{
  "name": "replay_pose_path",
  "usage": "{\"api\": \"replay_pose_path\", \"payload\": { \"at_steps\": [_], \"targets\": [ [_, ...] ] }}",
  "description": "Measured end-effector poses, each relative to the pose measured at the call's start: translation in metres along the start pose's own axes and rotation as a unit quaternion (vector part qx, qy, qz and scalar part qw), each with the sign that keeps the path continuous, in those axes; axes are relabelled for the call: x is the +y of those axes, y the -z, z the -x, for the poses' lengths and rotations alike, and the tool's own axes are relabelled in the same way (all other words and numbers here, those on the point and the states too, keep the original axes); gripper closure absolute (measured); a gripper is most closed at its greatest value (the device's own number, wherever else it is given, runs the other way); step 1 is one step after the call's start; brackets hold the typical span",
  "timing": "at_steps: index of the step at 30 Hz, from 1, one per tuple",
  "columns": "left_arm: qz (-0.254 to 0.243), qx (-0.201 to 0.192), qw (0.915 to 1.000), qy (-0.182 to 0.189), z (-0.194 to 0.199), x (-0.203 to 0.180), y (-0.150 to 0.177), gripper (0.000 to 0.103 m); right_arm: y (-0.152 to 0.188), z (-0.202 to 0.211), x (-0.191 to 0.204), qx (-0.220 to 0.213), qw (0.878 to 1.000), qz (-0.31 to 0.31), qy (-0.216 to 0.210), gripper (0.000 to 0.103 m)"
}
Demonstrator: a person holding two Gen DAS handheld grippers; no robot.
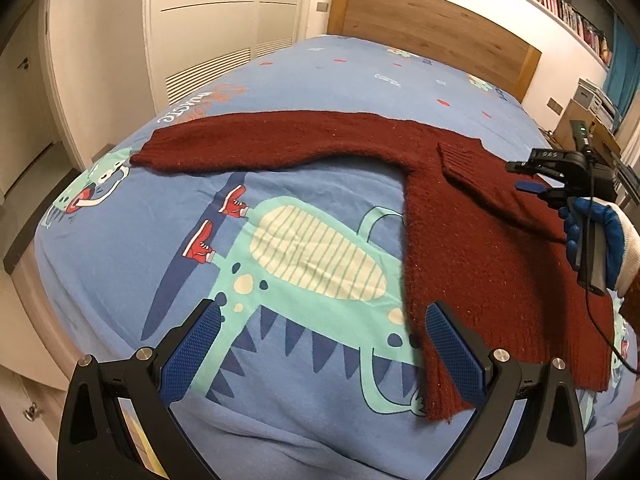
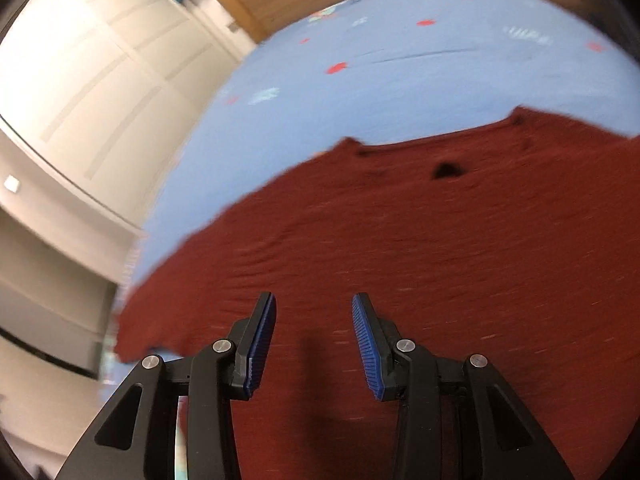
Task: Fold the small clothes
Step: 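Open the right tool to lay the sleeve on the sweater body, then withdraw the open right tool from the sweater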
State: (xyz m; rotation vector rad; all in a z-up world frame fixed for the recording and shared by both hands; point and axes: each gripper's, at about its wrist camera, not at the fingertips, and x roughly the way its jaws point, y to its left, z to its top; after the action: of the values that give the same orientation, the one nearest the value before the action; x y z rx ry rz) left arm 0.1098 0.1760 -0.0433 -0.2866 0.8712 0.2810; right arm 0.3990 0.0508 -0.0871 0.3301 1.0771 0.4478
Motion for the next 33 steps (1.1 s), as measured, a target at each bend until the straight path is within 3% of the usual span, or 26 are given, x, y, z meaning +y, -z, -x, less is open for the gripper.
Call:
{"api": "replay_pose_path", "payload": {
  "at_steps": [4, 7, 9, 17, 21, 28, 33],
  "targets": [
    [-0.005, 0.007, 0.9999, 0.006, -0.001, -0.005, 0.000, 0.002, 0.016, -0.019, -0.001, 0.029, 1.000, 0.004, 0.009, 0.061],
    [-0.009, 0.021, 0.9997, 0.012, -0.005, -0.006, -0.001, 0.002, 0.033, -0.030, 0.020, 0.035, 0.999, 0.033, 0.013, 0.059],
    [-0.011, 0.024, 0.9996, 0.011, -0.006, -0.006, 0.000, 0.002, 0.040, -0.028, 0.029, 0.036, 0.998, 0.044, 0.009, 0.054],
    [-0.016, 0.026, 0.9994, 0.019, -0.002, -0.007, 0.002, 0.002, 0.049, -0.007, 0.038, 0.029, 0.996, 0.082, 0.012, 0.055],
    [-0.009, 0.022, 0.9996, 0.017, 0.000, -0.001, 0.000, 0.002, 0.037, 0.014, 0.020, -0.011, 0.993, 0.090, 0.070, 0.055],
    [0.003, 0.023, 0.9997, 0.000, 0.002, 0.008, -0.001, 0.002, 0.015, 0.048, -0.055, -0.057, 0.979, 0.038, 0.194, 0.055],
    [0.011, 0.025, 0.9996, -0.004, 0.002, 0.009, -0.002, 0.002, 0.017, 0.062, -0.108, -0.049, 0.973, -0.007, 0.226, 0.055]
  ]
}}
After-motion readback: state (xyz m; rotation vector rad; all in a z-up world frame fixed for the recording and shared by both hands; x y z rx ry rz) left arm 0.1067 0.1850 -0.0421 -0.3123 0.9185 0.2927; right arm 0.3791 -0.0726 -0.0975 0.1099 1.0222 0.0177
